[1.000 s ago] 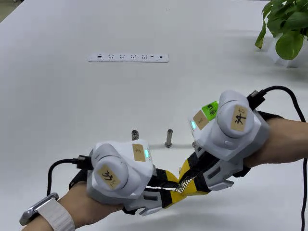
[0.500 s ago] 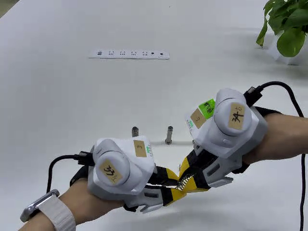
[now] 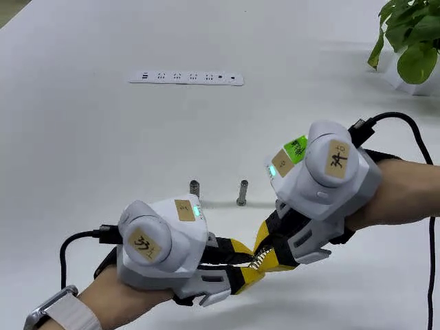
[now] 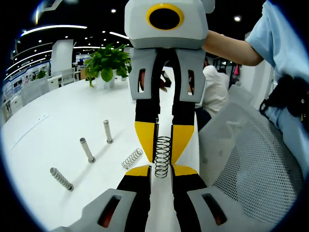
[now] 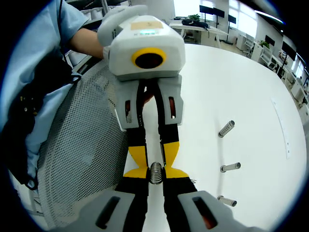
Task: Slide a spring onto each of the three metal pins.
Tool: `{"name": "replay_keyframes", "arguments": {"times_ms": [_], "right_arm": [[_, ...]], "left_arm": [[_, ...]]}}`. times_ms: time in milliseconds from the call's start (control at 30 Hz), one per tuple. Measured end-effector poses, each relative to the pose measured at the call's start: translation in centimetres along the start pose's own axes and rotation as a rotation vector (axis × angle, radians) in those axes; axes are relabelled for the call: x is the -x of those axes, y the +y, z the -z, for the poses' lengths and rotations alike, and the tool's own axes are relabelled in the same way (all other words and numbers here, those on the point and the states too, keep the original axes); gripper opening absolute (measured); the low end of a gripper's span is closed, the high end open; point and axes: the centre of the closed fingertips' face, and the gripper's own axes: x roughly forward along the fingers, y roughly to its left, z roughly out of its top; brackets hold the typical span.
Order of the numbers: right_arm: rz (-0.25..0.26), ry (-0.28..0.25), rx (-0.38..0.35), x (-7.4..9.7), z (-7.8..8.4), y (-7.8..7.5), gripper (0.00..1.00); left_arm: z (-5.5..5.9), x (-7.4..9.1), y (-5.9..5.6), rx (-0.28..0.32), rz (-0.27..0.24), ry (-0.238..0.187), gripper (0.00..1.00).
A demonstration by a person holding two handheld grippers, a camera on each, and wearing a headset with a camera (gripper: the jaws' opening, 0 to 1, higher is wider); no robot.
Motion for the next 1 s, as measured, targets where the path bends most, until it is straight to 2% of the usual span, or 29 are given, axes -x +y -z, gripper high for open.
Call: {"name": "replay_keyframes", "arguments": {"times_ms": [133,200,300,333,400,567,800,933,1000], "right_arm": [[0.004,0.002,0.004,0.2,0.0,-0.2,0.12],[0.008,0.005,0.007,0.3,0.0,-0.4,0.12],[0.010,0.012,0.011,0.5,0.0,-0.9,0.12],[0.011,0.015,0.013,0.6,0.0,-1.0,0.12],[0.012,0.022,0.019,0.7,0.1,-1.3,0.12],[0.025,0.037,0.035,1.3,-0.1,-2.4,0.12],[0.064,0.060,0.057,2.5,-0.4,-4.3,0.12],[0.094,0.076,0.072,3.0,-0.5,-5.6,0.12],[0.105,0.087,0.080,3.2,-0.6,-6.1,0.12]], "left_arm": [[0.0,0.4,0.5,0.023,-0.036,-0.010,0.24],[0.0,0.9,1.1,0.033,-0.068,-0.021,0.24],[-0.1,1.5,1.5,0.080,-0.085,-0.045,0.28],[0.0,1.8,2.1,0.102,-0.126,-0.045,0.34],[0.2,2.1,2.4,0.112,-0.139,-0.038,0.41],[0.2,3.2,3.4,0.160,-0.202,-0.067,0.54],[0.5,4.4,4.8,0.186,-0.289,-0.097,0.76],[1.0,4.8,5.6,0.188,-0.342,-0.100,1.00],[1.1,5.1,5.7,0.199,-0.340,-0.109,1.00]]}}
